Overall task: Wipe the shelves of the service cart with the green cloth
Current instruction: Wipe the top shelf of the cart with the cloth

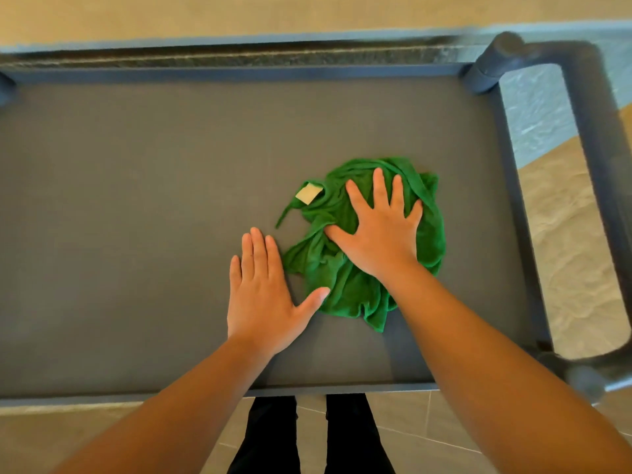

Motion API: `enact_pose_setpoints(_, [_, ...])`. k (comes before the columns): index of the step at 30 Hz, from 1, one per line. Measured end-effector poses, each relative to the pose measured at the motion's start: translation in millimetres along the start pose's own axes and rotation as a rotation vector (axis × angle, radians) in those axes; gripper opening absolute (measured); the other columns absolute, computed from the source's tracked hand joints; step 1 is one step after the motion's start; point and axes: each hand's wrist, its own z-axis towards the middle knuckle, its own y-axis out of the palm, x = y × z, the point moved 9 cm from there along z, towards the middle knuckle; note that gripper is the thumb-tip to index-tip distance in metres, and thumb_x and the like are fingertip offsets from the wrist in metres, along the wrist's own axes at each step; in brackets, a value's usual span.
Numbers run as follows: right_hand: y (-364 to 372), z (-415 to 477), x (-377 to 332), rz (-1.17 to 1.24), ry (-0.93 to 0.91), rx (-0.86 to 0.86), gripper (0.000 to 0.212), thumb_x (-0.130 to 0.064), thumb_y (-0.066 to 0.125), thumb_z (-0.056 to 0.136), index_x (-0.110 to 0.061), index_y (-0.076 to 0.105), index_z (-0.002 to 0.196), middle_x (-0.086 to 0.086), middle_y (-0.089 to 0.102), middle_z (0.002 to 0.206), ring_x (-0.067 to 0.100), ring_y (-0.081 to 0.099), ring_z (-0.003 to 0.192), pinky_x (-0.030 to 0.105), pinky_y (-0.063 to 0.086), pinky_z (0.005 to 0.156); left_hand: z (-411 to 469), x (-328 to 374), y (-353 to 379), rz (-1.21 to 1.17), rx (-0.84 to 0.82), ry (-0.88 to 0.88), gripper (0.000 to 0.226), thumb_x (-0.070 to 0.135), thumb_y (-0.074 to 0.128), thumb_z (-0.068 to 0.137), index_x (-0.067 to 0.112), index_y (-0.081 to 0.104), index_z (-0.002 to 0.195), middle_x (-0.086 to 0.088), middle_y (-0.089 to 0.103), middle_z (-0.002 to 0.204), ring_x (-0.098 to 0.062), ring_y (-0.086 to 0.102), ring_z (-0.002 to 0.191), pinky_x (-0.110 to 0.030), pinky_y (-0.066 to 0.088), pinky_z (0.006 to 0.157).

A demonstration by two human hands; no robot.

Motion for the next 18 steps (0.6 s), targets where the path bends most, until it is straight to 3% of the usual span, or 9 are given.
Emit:
enact_pose_setpoints(10, [-41, 106, 10, 0.006, 0.004, 0.011, 0.099, -0.091, 0.034, 0.076, -0.044, 0.005, 0.157, 0.004, -0.014, 0.167, 0.035, -0.014, 0.152, 0.069, 0.004, 0.115, 1, 1, 4, 0.010, 0.004, -0.006, 0.110, 0.088, -0.008, 0.079, 0.010, -0.012, 0.156, -0.011, -0.024, 0.163, -0.024, -0.027, 0.149, -0.042, -0.011, 0.120])
enact_pose_setpoints(16, [-45, 115, 10, 0.001, -0.003, 0.039, 0.102, -0.094, 0.032, 0.074, -0.043, 0.003, 0.158, 0.004, -0.014, 0.167, 0.035, -0.013, 0.153, 0.068, 0.004, 0.116, 4, 0, 6, 0.011, 0.027, -0.028, 0.106, 0.087, -0.003, 0.083, 0.010, -0.010, 0.155, -0.011, -0.019, 0.164, -0.026, -0.022, 0.151, -0.045, -0.005, 0.122])
enact_pose_setpoints(18, [-43, 111, 9, -0.016, -0.020, 0.035, 0.104, -0.095, 0.030, 0.072, -0.043, 0.001, 0.158, 0.005, -0.016, 0.167, 0.035, -0.014, 0.152, 0.068, 0.003, 0.117, 5, 0, 6, 0.011, 0.033, -0.036, 0.106, 0.086, 0.001, 0.085, 0.008, -0.001, 0.157, -0.013, -0.011, 0.166, -0.027, -0.015, 0.153, -0.048, 0.002, 0.123])
